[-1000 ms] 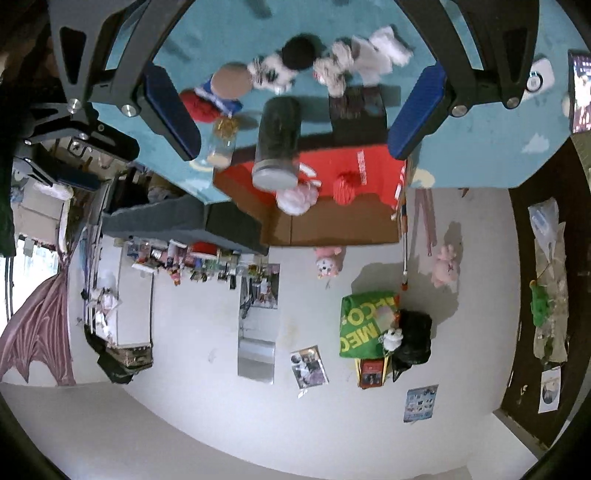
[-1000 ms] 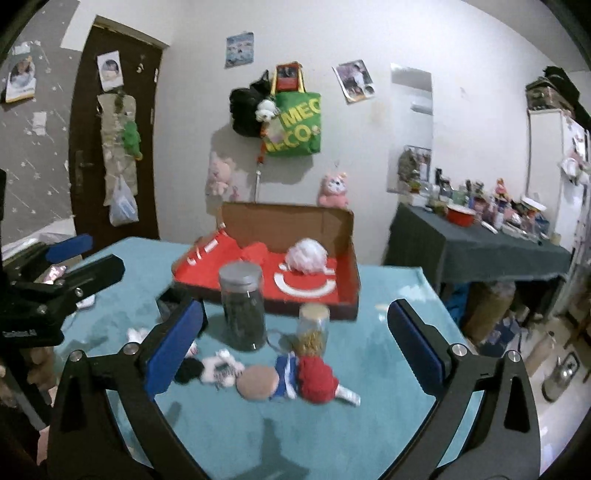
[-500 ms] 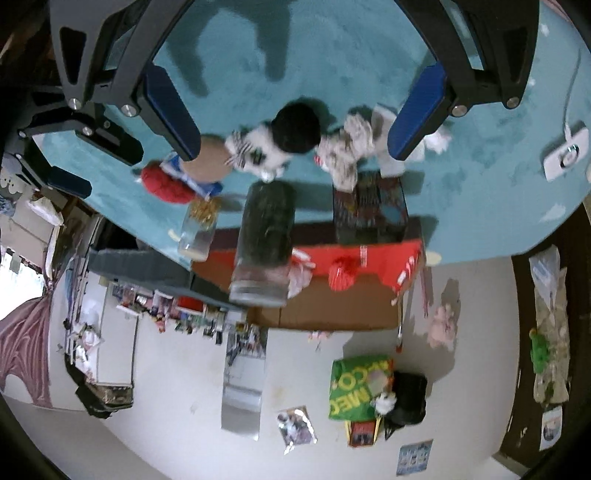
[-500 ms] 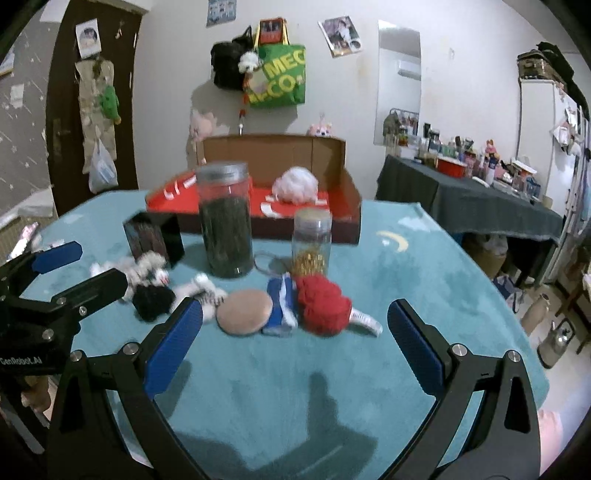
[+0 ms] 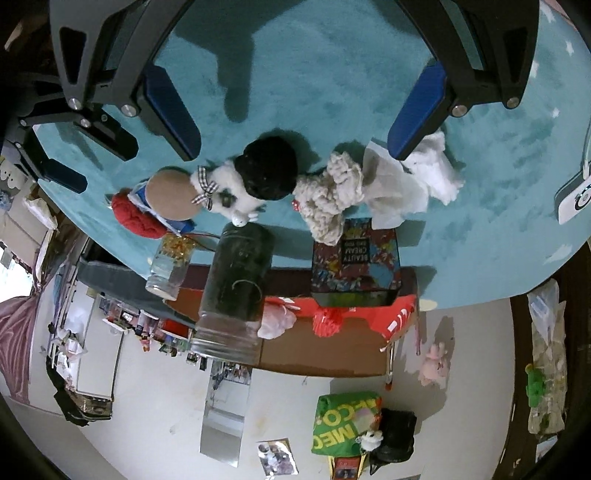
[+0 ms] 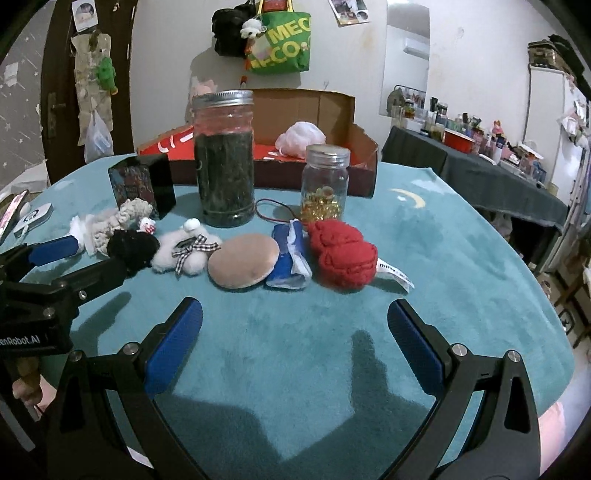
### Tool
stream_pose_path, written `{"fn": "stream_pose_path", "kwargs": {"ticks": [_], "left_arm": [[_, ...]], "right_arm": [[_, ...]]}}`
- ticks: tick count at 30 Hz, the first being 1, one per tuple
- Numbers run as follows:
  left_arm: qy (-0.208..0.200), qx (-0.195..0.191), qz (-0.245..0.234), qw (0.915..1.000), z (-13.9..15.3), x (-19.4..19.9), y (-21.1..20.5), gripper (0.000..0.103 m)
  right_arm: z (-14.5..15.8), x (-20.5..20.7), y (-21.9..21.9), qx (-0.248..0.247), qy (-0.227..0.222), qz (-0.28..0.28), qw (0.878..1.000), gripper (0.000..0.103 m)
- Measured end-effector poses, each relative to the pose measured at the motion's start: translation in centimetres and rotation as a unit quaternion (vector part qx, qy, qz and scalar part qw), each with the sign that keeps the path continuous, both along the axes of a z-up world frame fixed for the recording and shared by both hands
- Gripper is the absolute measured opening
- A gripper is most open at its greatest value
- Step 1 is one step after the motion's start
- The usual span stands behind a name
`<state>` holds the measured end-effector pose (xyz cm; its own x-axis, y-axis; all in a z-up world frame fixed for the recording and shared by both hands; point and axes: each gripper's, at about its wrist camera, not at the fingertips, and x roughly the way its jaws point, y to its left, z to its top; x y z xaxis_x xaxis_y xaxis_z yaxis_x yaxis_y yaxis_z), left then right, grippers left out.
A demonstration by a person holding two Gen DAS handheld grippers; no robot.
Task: Organize soft objects
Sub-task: 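Withdraw both tools from the box back toward the remaining pile, then grasp the cream knitted rope with the left tool while the right tool grasps the red knitted bunny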
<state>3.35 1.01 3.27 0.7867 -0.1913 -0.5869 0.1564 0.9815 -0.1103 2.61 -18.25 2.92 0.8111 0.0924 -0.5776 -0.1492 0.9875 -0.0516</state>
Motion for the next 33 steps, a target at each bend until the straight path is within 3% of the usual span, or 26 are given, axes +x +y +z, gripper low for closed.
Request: {"fn": "stream_pose_path", "kwargs": {"ticks": [13, 21, 28, 33], "left_arm": [[0.029, 0.008, 0.004, 0.9995, -0.2, 0.7, 0.6, 0.103], [0.022, 0.025, 0.008, 0.9994, 1.1, 1.5, 1.9, 0.103], [0.018, 0.038, -0.026, 0.9988, 2.6, 2.6, 1.9, 0.103], [0.022, 0.053, -0.05, 0.9971, 3.4, 4.0, 1.2, 0.091]], "right_arm": [[-1.2, 1.0, -0.6, 0.028, 0.027, -0.004, 0.999, 0.102], [-0.4, 1.3, -1.0, 0.037, 0.031, 0.001, 0.999, 0.102], [0.3, 3.0, -1.9, 0.055, 0.044, 0.004, 0.998, 0.102], [1.2, 4.4, -3.0, 0.062, 0.052, 0.001, 0.997, 0.102]]}}
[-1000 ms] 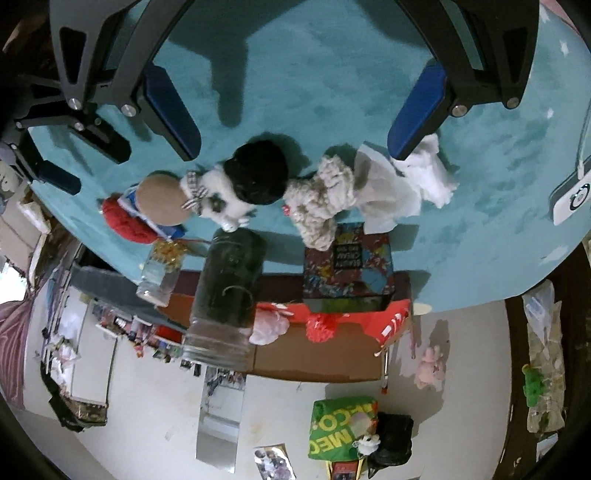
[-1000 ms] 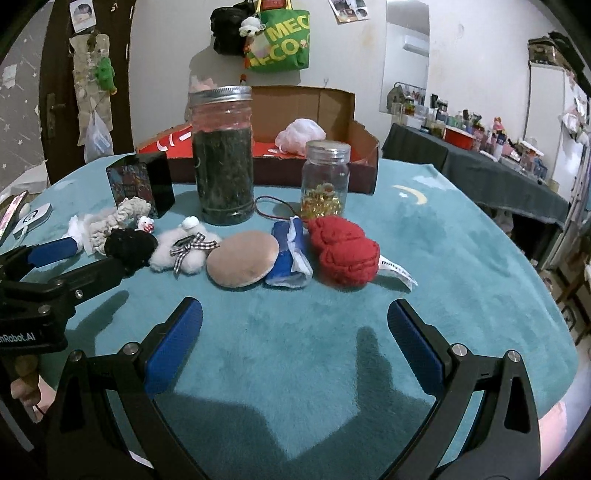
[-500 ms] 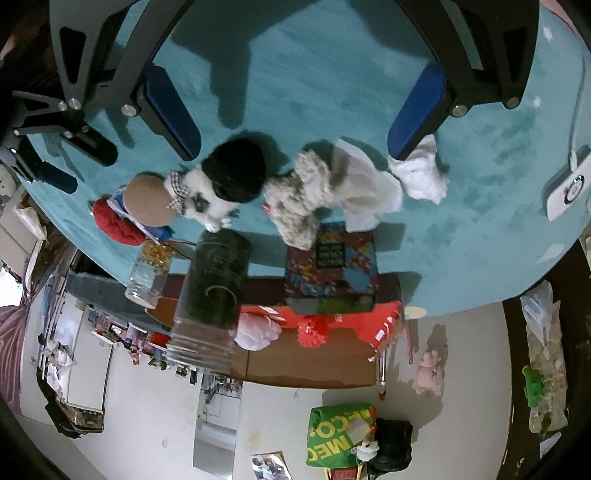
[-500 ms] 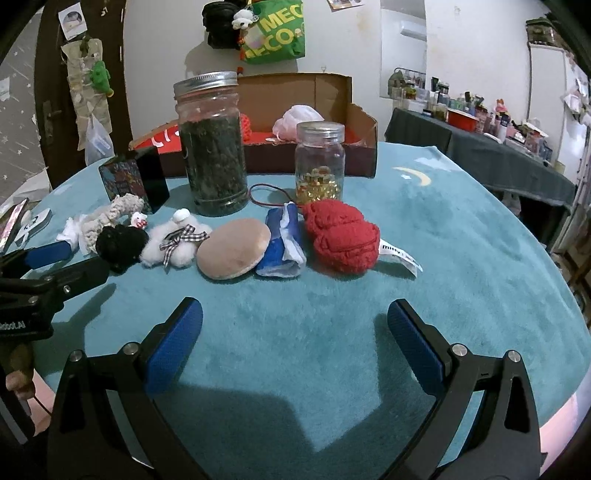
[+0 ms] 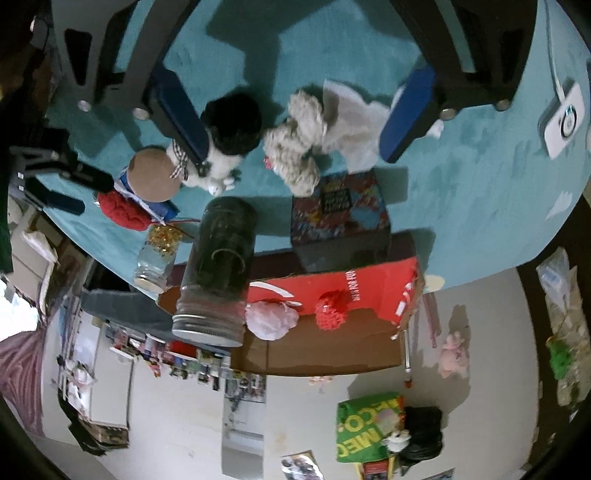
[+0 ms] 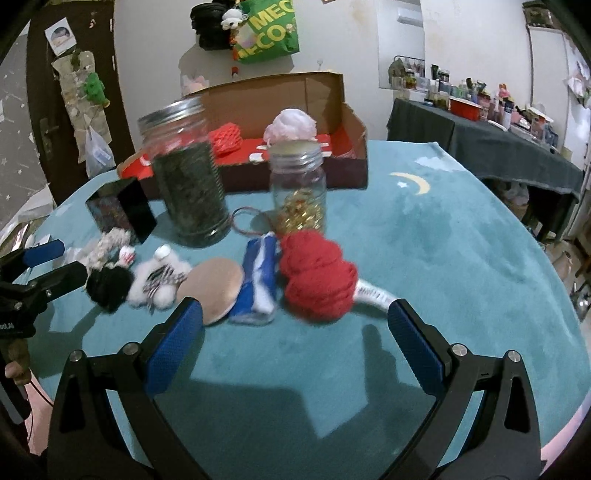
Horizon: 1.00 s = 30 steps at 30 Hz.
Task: Organize soft objects
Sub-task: 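Grasp the cream knitted rope with the left tool while the right tool grasps the red knitted bunny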
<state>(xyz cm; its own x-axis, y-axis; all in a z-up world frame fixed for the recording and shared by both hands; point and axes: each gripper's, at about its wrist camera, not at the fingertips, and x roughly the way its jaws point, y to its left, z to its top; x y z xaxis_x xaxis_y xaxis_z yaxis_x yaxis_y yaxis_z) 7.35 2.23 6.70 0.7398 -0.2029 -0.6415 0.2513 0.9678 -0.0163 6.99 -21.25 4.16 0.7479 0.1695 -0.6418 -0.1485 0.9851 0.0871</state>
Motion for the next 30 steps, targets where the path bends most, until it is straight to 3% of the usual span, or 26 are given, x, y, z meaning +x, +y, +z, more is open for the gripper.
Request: {"fn": "stream_pose_path", "kwargs": {"ticks": [9, 13, 15, 16, 17, 19, 30], "left_arm": [[0.046, 0.002, -0.022, 0.9987, -0.3, 2.8, -0.2, 0.071], [0.071, 0.0, -0.022, 0.9972, -1.1, 3.6, 0.1, 0.059], [0.087, -0.005, -0.026, 0.9959, -1.7, 3.8, 0.2, 0.034], [0.094, -0.009, -0.032, 0.995, -2.0, 3.9, 0.2, 0.03], [0.094, -0.016, -0.037, 0.9947, -2.0, 3.8, 0.3, 0.028], [0.092, -0.018, -0.037, 0.9949, -1.9, 3.6, 0.3, 0.025], [0.059, -0.034, -0.062, 0.9957, 0.7, 2.6, -0.4, 0.024]], "right_arm": [[0.8, 3.6, -2.7, 0.029, 0.033, -0.01, 0.999, 0.102], [0.3, 4.9, -2.7, 0.03, 0.053, -0.004, 0.998, 0.091], [-0.1, 5.4, -2.5, 0.029, 0.07, 0.005, 0.997, 0.082], [-0.3, 5.6, -2.3, 0.029, 0.076, 0.011, 0.997, 0.073], [-0.6, 5.8, -2.1, 0.029, 0.086, 0.02, 0.996, 0.059], [-1.0, 5.9, -1.8, 0.034, 0.097, 0.032, 0.994, 0.042], [2.5, 3.4, -0.9, 0.065, 0.032, 0.06, 0.996, 0.039]]}}
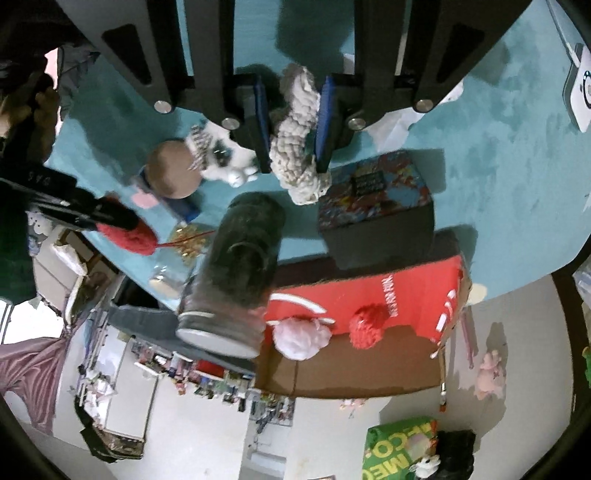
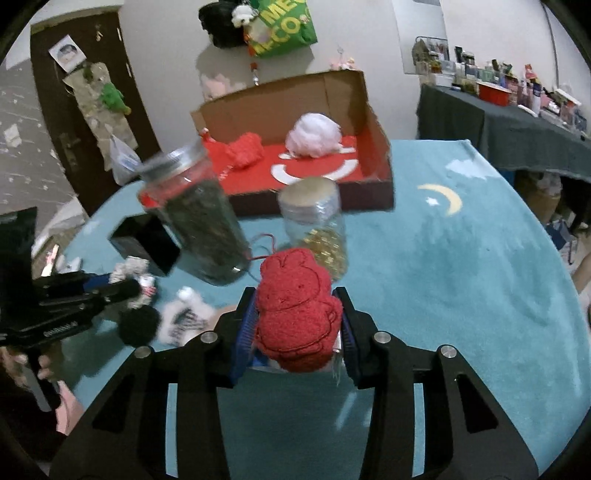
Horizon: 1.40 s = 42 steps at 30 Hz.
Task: Organize soft objects
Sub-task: 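Grasp the cream knitted rope with the left tool while the right tool grasps the red knitted bunny, then carry the cream rope and red bunny into the red box and open both tools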
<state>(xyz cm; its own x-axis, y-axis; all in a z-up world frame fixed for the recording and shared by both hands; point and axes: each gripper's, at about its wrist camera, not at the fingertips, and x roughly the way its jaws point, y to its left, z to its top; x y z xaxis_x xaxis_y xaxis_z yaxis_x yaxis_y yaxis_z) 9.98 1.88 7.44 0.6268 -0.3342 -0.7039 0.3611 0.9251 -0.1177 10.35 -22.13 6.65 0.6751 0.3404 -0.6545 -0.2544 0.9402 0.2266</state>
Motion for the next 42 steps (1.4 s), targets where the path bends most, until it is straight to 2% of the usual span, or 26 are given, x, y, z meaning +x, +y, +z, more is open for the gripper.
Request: {"fn": "stream_pose_path", "kwargs": {"ticks": [9, 19, 26, 42], "left_arm": [[0.002, -0.025, -0.034, 0.9991, 0.3, 0.5, -2.0, 0.024], [0.023, -0.048, -0.058, 0.9969, -0.2, 1.3, -3.3, 0.024], [0.027, -0.049, -0.048, 0.9973, -0.3, 1.3, -3.0, 0.024], [0.027, -0.055, -0.004, 0.9982, 1.0, 0.9, 2.0, 0.024]], "right_arm": [[-0.6, 0.8, 2.9, 0.022, 0.018, 0.038, 0.999, 0.039], [-1.2, 1.2, 4.4, 0.023, 0.029, 0.055, 0.998, 0.039], [-1.4, 1.2, 4.5, 0.02, 0.032, 0.058, 0.998, 0.039], [-0.8, 0.9, 1.6, 0.021, 0.034, 0.044, 0.998, 0.039]]}}
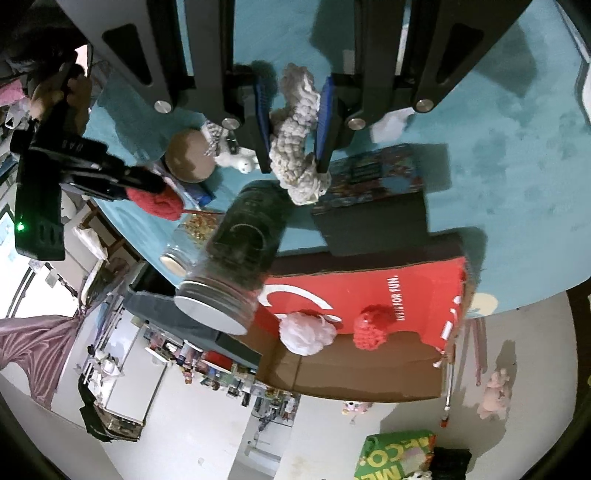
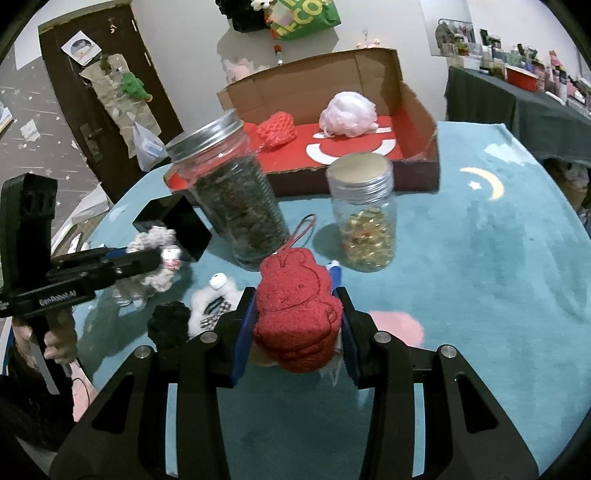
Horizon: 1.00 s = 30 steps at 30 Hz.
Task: Organize soft objects
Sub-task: 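Carry the cream rope and red bunny into the red box and open both tools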
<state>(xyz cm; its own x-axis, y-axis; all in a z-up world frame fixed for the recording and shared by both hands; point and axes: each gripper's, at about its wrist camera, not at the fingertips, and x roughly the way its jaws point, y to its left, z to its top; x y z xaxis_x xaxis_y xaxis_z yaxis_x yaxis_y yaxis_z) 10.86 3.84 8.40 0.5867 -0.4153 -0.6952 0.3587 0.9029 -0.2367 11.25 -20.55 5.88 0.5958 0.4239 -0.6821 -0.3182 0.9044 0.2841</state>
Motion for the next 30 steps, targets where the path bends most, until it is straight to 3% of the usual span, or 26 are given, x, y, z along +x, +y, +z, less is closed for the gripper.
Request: {"fn": "stream_pose_path", "kwargs": {"ticks": [16, 30], "left_arm": [[0.013, -0.003, 0.037, 0.9992, 0.4, 0.0, 4.5, 0.024], [0.03, 0.021, 0.079, 0.9962, -0.7, 0.9, 8.0, 0.024]], "right_arm": [[0.3, 0.5, -3.6, 0.016, 0.01, -0.031, 0.999, 0.039], [-0.2, 0.8, -6.2, 0.031, 0.023, -0.057, 0.998, 0.039]]}}
